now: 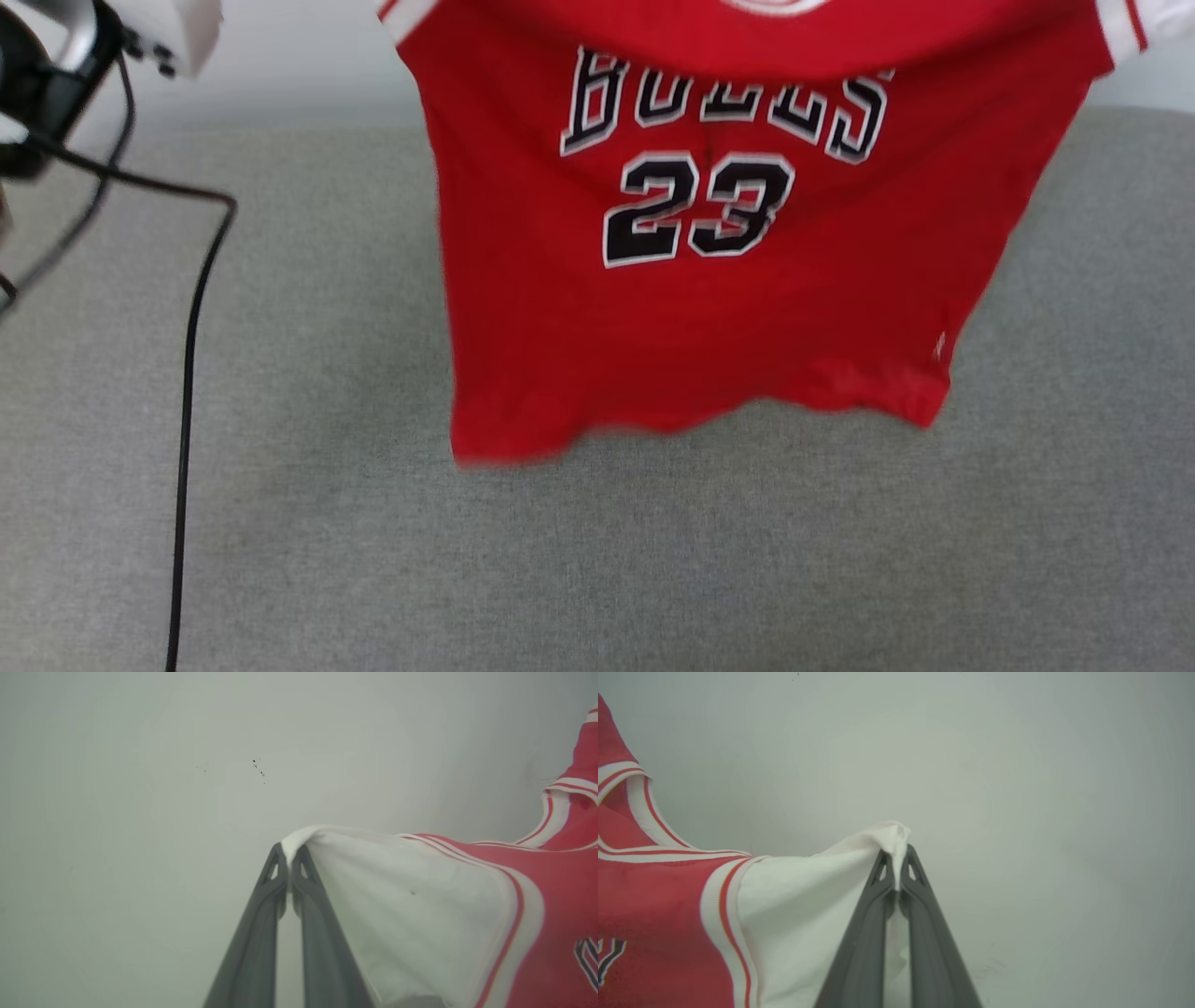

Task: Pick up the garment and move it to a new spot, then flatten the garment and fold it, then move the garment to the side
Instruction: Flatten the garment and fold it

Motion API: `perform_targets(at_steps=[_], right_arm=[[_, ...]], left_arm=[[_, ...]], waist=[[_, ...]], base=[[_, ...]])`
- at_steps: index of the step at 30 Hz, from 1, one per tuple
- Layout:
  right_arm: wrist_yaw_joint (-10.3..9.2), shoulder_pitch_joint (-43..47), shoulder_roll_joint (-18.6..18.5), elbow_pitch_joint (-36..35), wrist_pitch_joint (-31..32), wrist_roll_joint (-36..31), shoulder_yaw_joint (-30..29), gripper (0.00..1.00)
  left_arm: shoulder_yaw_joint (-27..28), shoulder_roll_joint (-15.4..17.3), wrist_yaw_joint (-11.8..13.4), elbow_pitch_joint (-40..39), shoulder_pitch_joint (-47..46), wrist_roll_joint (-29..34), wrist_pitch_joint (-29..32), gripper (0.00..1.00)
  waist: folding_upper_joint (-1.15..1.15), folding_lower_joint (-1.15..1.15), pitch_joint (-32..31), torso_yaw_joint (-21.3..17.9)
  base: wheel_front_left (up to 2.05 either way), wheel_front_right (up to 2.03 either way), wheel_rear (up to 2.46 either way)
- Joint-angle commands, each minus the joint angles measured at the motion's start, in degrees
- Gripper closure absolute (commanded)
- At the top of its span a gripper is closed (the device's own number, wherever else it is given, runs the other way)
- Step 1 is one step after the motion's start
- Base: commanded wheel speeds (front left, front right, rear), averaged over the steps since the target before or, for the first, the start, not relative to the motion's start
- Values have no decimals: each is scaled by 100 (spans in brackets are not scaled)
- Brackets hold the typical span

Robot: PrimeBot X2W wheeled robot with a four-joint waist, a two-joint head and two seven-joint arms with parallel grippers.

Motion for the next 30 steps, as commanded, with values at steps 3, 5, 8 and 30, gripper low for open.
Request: perform_targets(at_steps=[3, 5, 8, 30], right_arm=[[-10, -817, 111, 336, -90, -118, 91, 100], [-9, -1283, 216, 613, -187, -237, 163, 100], [-10, -1962, 343, 1057, -424, -457, 221, 100], [-10, -4180, 1247, 3393, -1769, -1018, 834, 100]], left_arm=[[115, -197, -72, 231, -566, 123, -53, 100], [222, -260, -76, 397, -903, 188, -116, 100], [353, -339, -107, 670, -1392, 261, -162, 100], [531, -948, -549, 2770, -2907, 482, -1052, 100]], waist=[[0, 0, 612, -36], [0, 0, 831, -56], [0, 0, 1138, -110], [0, 0, 2360, -89]], base=[[0, 0, 0], [0, 0, 0], [0, 0, 0], [0, 0, 0]])
